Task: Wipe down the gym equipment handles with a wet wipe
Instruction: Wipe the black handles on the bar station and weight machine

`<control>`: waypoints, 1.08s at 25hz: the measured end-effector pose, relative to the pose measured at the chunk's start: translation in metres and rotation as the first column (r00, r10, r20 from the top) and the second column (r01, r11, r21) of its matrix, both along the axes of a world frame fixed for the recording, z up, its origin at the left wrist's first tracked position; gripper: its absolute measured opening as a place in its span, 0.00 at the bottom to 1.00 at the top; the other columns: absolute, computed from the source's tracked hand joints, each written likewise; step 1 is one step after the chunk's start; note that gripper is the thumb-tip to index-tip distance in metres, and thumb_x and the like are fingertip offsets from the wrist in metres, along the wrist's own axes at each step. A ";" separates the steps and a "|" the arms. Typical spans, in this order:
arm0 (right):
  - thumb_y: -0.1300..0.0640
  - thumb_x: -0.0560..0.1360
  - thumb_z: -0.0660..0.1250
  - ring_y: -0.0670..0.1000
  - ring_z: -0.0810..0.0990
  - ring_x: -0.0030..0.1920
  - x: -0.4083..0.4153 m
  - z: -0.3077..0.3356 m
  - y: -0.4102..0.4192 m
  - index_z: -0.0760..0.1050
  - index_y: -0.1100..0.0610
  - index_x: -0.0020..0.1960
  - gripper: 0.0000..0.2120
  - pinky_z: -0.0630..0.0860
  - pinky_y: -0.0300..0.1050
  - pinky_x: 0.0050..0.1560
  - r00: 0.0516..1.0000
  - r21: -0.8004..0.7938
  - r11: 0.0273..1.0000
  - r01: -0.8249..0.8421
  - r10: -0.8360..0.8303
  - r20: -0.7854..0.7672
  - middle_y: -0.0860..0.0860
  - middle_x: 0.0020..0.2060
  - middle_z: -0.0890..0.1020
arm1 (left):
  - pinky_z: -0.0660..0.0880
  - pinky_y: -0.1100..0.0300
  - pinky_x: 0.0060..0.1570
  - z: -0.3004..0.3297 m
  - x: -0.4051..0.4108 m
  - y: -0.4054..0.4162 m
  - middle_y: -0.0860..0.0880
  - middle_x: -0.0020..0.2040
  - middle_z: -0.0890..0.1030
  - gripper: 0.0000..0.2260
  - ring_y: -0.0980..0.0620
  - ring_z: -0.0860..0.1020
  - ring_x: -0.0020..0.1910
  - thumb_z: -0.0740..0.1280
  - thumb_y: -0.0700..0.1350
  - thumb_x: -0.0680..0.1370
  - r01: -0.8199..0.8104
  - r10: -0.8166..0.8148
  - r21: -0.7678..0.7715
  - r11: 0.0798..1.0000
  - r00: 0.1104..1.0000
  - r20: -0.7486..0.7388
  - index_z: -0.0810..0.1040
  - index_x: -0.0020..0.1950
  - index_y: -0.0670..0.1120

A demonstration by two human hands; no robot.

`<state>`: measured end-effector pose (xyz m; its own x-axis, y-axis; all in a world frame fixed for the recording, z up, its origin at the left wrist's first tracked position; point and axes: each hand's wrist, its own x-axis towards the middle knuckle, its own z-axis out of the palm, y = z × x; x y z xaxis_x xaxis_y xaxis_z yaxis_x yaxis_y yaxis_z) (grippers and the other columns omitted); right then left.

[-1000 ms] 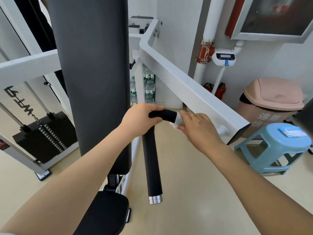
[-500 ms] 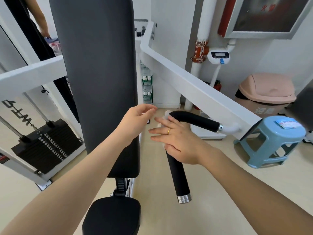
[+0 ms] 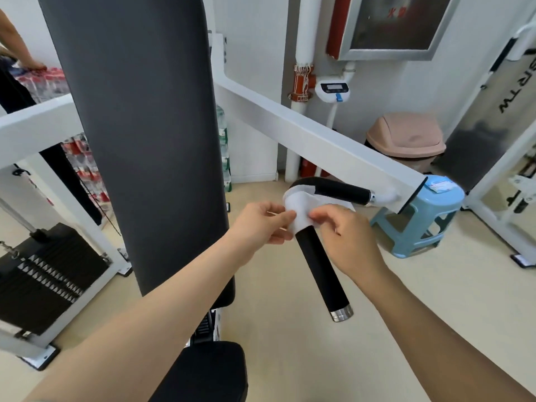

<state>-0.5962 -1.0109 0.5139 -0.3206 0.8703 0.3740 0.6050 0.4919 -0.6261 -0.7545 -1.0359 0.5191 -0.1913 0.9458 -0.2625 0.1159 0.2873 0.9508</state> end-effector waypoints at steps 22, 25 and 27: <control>0.44 0.78 0.54 0.54 0.72 0.37 -0.021 -0.009 -0.028 0.68 0.60 0.55 0.19 0.65 0.45 0.33 0.806 -0.130 0.969 0.209 -0.096 0.584 0.53 0.39 0.75 | 0.74 0.61 0.50 -0.019 -0.026 -0.019 0.52 0.51 0.80 0.06 0.53 0.78 0.49 0.61 0.44 0.78 0.127 -0.124 0.071 0.989 0.991 -0.044 0.75 0.53 0.52; 0.42 0.77 0.56 0.52 0.74 0.40 0.001 -0.010 -0.039 0.66 0.54 0.47 0.15 0.65 0.44 0.32 0.815 -0.239 0.949 0.208 -0.033 0.578 0.50 0.39 0.73 | 0.75 0.60 0.49 -0.023 -0.013 -0.021 0.51 0.48 0.81 0.08 0.54 0.79 0.46 0.64 0.48 0.77 0.149 -0.149 0.102 0.983 0.989 -0.013 0.76 0.55 0.49; 0.40 0.77 0.55 0.51 0.74 0.41 0.002 -0.012 -0.037 0.67 0.54 0.48 0.16 0.66 0.44 0.33 0.821 -0.247 0.949 0.197 -0.022 0.571 0.50 0.40 0.72 | 0.77 0.58 0.48 -0.025 -0.001 -0.023 0.49 0.46 0.81 0.11 0.53 0.80 0.42 0.67 0.49 0.75 0.148 -0.152 0.080 0.986 0.987 0.049 0.75 0.53 0.45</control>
